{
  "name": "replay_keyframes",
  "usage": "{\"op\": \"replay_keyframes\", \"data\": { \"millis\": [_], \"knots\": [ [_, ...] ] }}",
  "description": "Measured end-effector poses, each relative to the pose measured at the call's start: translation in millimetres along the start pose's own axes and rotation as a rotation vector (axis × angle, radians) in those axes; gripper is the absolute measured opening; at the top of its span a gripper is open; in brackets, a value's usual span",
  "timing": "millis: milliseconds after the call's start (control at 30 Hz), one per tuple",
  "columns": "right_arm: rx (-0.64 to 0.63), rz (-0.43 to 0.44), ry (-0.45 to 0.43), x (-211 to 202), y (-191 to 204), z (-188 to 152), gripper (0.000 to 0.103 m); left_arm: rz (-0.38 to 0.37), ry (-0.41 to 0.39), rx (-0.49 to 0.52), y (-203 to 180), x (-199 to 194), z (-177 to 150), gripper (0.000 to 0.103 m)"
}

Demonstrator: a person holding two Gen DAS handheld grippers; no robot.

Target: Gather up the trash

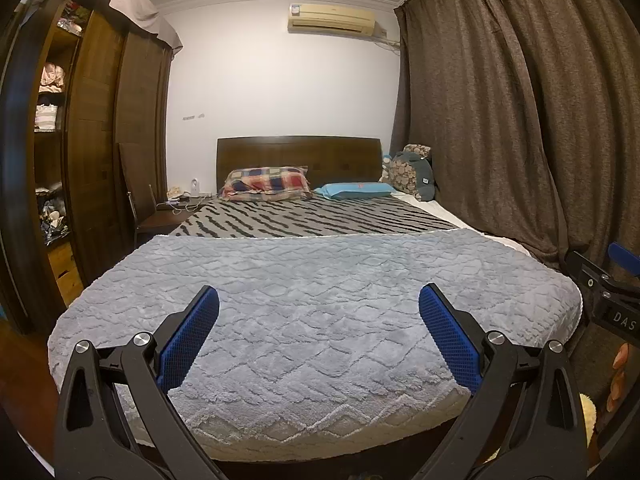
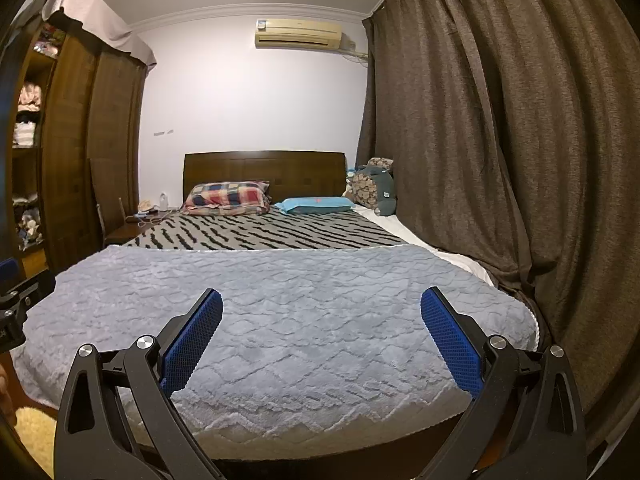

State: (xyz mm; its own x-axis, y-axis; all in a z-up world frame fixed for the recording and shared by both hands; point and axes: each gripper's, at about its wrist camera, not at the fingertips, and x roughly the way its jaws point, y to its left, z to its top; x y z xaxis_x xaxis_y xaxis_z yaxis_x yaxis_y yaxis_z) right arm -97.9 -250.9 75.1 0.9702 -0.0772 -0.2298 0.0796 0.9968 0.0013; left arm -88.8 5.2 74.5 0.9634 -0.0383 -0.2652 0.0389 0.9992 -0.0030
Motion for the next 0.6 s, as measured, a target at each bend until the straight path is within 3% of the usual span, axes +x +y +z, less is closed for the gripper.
{"op": "replay_keyframes", "data": {
  "millis": [600],
  "knots": [
    [0.001, 0.013, 0.003, 2.3, 0.8, -3.8, 0.100, -0.001, -0.001, 0.000, 1.1, -1.9, 2.3, 0.095]
  ]
}}
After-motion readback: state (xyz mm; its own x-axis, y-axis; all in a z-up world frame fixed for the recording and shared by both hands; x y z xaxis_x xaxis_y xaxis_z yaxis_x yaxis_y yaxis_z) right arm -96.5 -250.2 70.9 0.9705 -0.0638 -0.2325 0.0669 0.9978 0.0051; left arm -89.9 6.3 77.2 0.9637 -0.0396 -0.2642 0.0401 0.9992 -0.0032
